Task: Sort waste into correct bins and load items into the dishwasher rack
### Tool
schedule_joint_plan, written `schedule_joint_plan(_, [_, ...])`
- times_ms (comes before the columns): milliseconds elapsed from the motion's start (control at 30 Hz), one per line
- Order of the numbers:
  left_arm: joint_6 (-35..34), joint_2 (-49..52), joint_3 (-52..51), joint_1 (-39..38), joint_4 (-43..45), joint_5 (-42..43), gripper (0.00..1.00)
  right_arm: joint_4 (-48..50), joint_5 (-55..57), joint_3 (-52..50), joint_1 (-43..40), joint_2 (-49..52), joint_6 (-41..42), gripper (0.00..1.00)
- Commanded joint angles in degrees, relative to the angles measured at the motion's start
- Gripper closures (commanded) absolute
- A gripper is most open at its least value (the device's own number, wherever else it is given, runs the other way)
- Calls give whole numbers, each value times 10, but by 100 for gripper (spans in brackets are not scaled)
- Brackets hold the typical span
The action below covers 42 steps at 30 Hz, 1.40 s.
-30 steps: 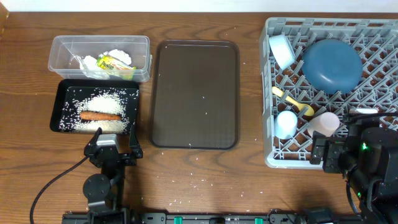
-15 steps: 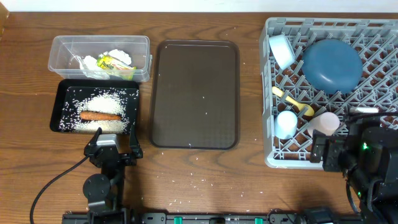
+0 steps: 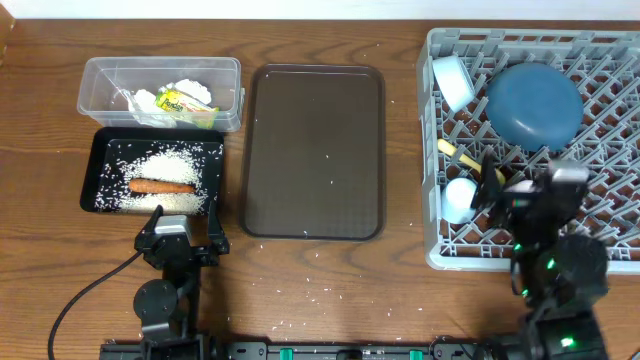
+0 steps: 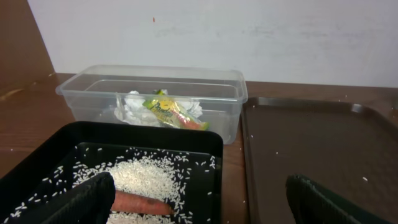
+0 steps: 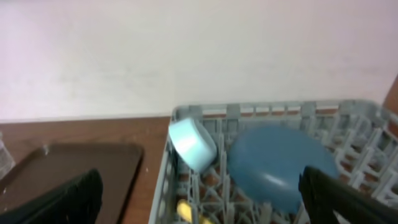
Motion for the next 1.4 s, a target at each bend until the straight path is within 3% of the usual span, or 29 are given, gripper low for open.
schedule_joint_plan(0, [3, -4, -16, -2, -8, 0, 10, 42, -10, -88, -1, -62, -7, 1])
schedule_joint_plan(267, [3, -4, -16, -2, -8, 0, 10, 55, -10, -215, -1, -190, -7, 1])
schedule_joint_plan(633, [3, -4, -16, -2, -8, 0, 10, 12, -13, -265, -2, -283, -6, 1])
schedule_joint_plan(1367, [3, -4, -16, -2, -8, 0, 10, -3, -21, -265, -2, -281, -2, 1])
